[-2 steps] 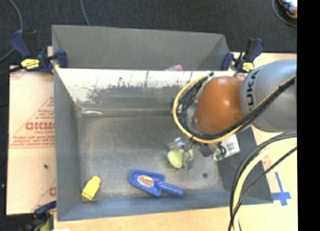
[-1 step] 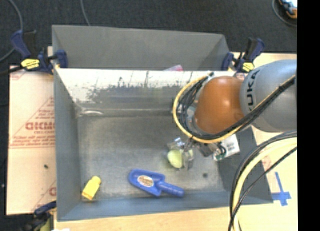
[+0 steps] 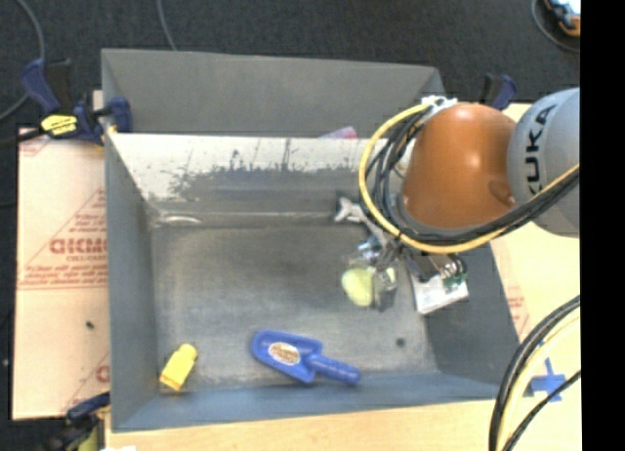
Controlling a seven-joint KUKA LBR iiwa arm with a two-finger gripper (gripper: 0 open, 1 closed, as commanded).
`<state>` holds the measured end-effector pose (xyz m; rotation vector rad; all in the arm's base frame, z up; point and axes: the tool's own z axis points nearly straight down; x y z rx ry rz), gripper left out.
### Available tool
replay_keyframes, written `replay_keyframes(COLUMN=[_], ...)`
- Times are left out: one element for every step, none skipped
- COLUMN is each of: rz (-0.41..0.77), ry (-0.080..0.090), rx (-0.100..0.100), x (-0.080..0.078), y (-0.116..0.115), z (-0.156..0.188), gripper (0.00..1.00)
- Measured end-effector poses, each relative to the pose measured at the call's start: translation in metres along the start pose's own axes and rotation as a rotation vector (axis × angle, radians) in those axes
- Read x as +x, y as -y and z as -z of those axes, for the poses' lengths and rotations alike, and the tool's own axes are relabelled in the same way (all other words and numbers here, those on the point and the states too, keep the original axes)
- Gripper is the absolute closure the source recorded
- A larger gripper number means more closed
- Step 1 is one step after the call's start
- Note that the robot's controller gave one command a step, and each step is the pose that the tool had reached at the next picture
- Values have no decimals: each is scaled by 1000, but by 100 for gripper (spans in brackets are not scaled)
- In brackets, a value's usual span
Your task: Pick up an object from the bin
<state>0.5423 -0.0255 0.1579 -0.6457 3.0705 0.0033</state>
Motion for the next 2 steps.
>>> replay_keyframes(rz=[-19,111], ry=[14,0], rx=[5,-1], x=[-58,16], y=[1,-7], z=[-60,154], gripper=[100,100])
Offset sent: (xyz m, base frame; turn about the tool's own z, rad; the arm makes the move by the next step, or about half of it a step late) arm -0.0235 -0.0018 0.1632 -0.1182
